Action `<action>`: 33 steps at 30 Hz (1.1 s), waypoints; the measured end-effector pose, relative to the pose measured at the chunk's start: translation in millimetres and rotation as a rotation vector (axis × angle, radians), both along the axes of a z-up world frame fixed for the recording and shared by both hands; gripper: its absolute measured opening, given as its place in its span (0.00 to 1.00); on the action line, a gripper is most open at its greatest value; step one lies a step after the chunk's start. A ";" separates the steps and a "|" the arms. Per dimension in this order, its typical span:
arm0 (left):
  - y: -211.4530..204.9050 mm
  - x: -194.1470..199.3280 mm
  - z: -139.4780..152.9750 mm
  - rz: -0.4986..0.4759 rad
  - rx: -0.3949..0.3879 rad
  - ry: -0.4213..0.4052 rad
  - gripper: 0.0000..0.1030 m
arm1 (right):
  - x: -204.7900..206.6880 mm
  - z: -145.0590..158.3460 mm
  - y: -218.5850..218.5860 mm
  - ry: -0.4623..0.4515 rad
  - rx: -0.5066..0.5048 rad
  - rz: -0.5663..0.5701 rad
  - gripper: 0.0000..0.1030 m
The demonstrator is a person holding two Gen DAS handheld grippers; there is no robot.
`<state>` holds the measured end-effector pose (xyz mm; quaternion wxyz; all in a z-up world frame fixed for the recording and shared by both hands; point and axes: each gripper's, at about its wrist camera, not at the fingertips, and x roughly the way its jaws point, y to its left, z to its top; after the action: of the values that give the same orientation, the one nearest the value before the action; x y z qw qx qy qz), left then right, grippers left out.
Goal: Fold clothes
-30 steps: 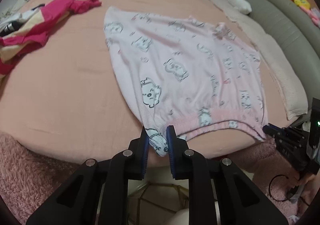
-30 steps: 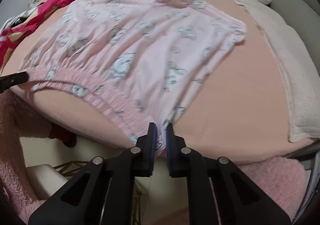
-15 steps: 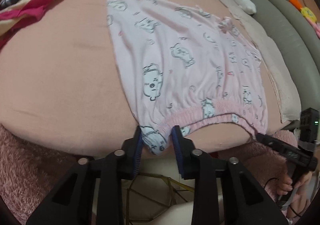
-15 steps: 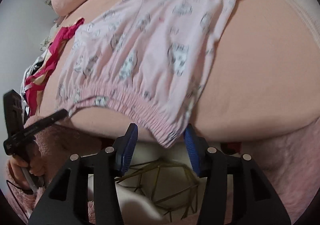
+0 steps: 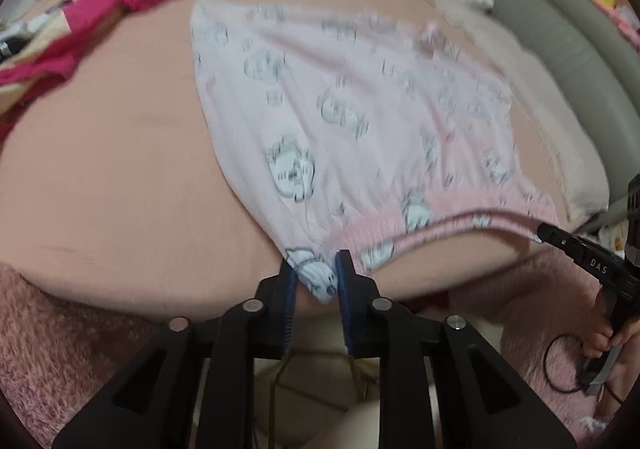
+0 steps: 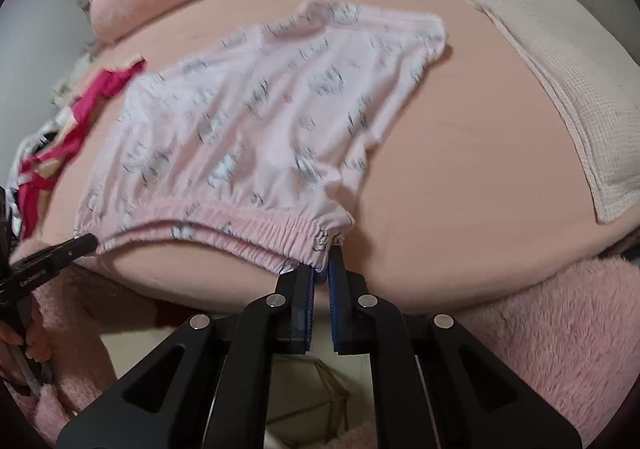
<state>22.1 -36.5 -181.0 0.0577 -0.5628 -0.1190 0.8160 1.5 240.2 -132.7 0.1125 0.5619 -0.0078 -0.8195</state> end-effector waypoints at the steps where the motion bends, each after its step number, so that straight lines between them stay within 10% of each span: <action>1: -1.3 0.4 0.1 0.009 -0.006 -0.004 0.34 | 0.3 1.1 -0.5 0.002 0.013 0.002 0.07; 8: 15.1 9.8 36.7 -0.085 -0.102 0.162 0.35 | 0.3 6.1 -14.3 0.029 0.086 0.056 0.34; 20: 69.3 -9.3 5.0 -0.337 -0.272 0.140 0.34 | -5.4 5.8 -67.0 0.110 0.148 0.273 0.35; 23: 69.3 -11.4 6.3 -0.323 -0.264 0.167 0.16 | -15.2 -8.5 -66.9 0.075 0.132 0.270 0.35; 33: 67.9 -2.6 22.1 -0.338 -0.245 0.223 0.00 | -8.3 1.4 -61.4 0.104 0.075 0.263 0.04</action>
<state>19.4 31.4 -158.9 0.1376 -0.4837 0.0840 0.8603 -6.8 178.8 -131.3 0.1979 0.5186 0.1022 -0.8255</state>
